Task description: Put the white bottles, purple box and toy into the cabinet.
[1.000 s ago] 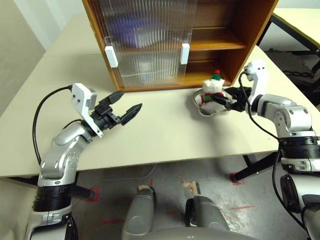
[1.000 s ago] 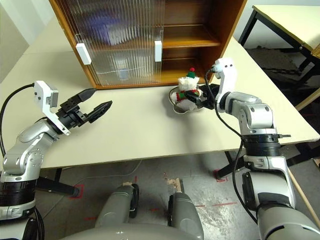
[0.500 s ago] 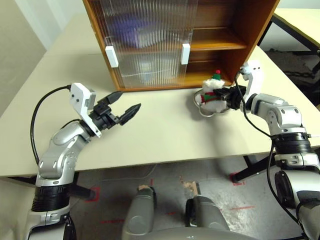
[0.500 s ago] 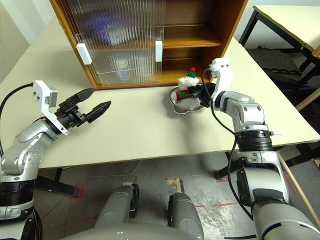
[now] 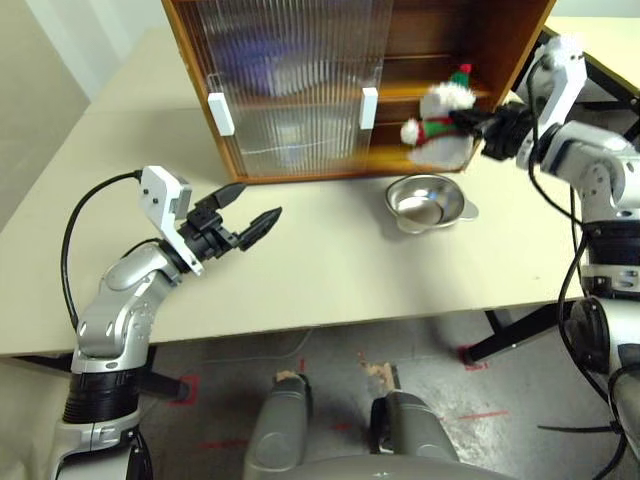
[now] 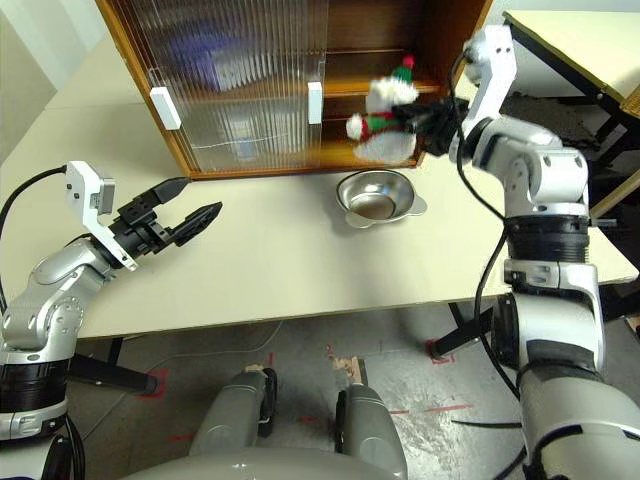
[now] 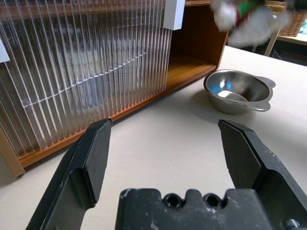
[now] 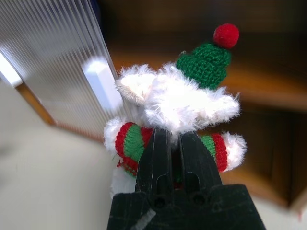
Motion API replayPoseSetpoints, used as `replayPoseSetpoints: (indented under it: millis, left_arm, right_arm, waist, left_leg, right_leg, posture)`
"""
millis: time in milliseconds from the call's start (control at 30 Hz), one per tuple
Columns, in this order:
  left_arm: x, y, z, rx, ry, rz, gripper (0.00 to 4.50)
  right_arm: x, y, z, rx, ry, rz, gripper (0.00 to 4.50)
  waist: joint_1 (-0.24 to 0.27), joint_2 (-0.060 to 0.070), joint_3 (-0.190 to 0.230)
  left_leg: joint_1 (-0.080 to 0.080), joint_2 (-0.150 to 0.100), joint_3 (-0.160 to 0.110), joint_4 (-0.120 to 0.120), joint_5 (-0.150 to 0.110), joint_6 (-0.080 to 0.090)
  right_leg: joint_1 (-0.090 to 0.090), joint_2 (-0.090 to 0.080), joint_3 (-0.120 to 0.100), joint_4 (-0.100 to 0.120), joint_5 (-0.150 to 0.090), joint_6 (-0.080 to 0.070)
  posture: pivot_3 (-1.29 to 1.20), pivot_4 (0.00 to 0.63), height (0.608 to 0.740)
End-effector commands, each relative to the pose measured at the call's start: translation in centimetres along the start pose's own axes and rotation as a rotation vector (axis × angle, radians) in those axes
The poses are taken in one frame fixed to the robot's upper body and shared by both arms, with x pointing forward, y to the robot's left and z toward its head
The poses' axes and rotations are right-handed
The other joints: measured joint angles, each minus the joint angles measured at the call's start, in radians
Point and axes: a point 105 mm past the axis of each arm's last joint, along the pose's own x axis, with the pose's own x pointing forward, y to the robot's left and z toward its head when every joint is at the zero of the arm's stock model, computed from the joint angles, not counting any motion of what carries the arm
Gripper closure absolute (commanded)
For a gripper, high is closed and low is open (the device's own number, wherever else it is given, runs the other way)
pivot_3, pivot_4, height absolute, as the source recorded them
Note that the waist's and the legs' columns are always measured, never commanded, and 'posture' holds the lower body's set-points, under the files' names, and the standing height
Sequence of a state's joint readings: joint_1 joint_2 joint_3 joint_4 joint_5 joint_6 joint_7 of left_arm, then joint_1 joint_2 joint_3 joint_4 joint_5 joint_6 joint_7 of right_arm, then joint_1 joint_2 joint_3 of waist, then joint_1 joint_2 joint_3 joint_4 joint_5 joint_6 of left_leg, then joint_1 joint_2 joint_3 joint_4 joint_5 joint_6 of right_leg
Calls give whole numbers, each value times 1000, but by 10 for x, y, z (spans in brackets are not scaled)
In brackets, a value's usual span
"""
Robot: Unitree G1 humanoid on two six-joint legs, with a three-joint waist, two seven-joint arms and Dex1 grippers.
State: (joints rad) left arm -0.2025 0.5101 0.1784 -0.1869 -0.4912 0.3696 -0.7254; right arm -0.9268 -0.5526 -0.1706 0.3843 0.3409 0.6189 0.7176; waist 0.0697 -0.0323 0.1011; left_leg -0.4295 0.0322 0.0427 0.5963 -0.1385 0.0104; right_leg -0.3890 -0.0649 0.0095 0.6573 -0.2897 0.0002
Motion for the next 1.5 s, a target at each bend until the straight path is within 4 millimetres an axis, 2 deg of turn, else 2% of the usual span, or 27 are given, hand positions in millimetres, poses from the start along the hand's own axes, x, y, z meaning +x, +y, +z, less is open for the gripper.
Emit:
replayPoseSetpoints:
  millis: [33,300,533,867,1133,1267,1500]
  left_arm:
    - [-1,1,1,6,3,-4,0]
    - [-6,2,3,15,0,17,0]
    - [-10,3,4,23,-2,36,0]
    - [-12,3,4,25,-11,52,0]
    - [-12,3,4,24,-17,55,0]
    - [-13,3,5,22,-22,55,0]
    - [-13,2,6,14,-38,59,0]
  right_arm:
    - [5,-18,19,-50,-93,-68,4491]
    - [25,-34,34,-117,-206,-162,4491]
    - [34,-37,45,-160,-294,-232,4491]
    - [42,-32,41,-242,-276,-255,4491]
    - [42,-33,42,-239,-292,-276,1693]
    - [45,-27,48,-242,-313,-248,117]
    - [45,-25,56,-248,-332,-237,24]
  waist:
    - [0,0,0]
    - [1,0,0]
    - [3,0,0]
    - [5,0,0]
    - [6,0,0]
    - [6,0,0]
    - [9,0,-1]
  left_leg:
    - [0,0,1,0,0,0]
    - [0,0,2,0,2,2]
    - [0,0,2,0,1,2]
    - [0,-1,1,0,1,1]
    - [0,0,1,0,1,1]
    - [0,0,1,0,1,1]
    - [0,0,0,0,1,1]
  right_leg:
    - [0,0,0,0,0,0]
    - [0,0,0,0,0,0]
    - [0,0,0,1,1,-1]
    - [0,-1,0,2,1,-1]
    - [0,-1,0,2,1,-1]
    - [0,-1,0,3,1,-1]
    - [0,-1,0,3,1,-1]
  posture:
    - [190,32,740]
    - [227,23,740]
    - [246,19,740]
    - [261,20,740]
    - [269,21,740]
    - [274,21,740]
    - [287,18,740]
